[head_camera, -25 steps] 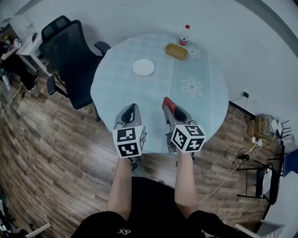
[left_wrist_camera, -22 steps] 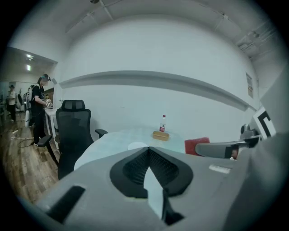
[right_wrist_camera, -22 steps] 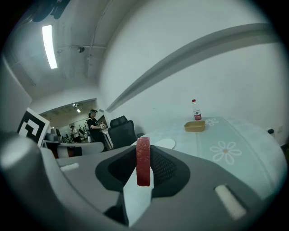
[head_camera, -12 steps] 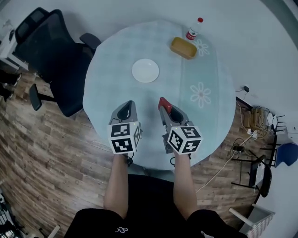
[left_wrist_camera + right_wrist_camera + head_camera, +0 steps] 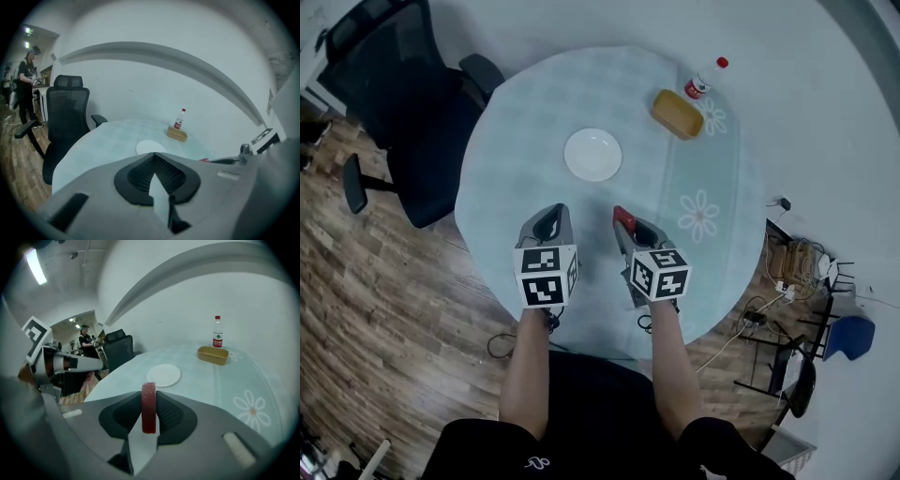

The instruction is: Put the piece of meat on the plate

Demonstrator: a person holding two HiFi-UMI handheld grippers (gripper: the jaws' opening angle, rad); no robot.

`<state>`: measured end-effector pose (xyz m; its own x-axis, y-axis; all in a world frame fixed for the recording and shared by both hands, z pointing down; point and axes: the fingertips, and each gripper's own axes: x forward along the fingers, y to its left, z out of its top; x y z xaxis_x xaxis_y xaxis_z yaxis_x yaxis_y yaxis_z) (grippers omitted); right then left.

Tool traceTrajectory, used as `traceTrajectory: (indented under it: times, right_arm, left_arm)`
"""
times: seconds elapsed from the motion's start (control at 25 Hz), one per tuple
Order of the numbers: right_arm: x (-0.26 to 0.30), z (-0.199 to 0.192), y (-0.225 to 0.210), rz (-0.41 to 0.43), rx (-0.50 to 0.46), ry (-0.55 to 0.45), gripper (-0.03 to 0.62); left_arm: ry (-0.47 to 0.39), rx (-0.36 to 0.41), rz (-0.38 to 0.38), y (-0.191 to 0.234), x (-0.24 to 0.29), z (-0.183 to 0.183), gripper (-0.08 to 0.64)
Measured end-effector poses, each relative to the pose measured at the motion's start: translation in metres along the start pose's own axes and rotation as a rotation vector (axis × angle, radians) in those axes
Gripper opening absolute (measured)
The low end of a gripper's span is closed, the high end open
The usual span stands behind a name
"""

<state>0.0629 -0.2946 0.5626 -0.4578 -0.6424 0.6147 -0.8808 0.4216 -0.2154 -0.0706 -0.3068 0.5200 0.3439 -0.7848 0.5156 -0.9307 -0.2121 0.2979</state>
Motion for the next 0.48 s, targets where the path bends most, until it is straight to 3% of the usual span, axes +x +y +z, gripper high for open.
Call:
traceTrajectory:
  times: [0.32, 0.48]
  right_arm:
    - [0.099, 0.03, -0.021, 0.047, -0.285, 0.145, 0.1]
    - [0.141, 0.051, -0.033, 0.026, -0.487, 0.207, 0.1]
  left_arm:
    - [0.048, -0.04, 0.083, 0.043, 0.009, -0.017, -0.001]
    - [0.057, -0.05, 0.105, 0.053, 0.011, -0.018, -0.001]
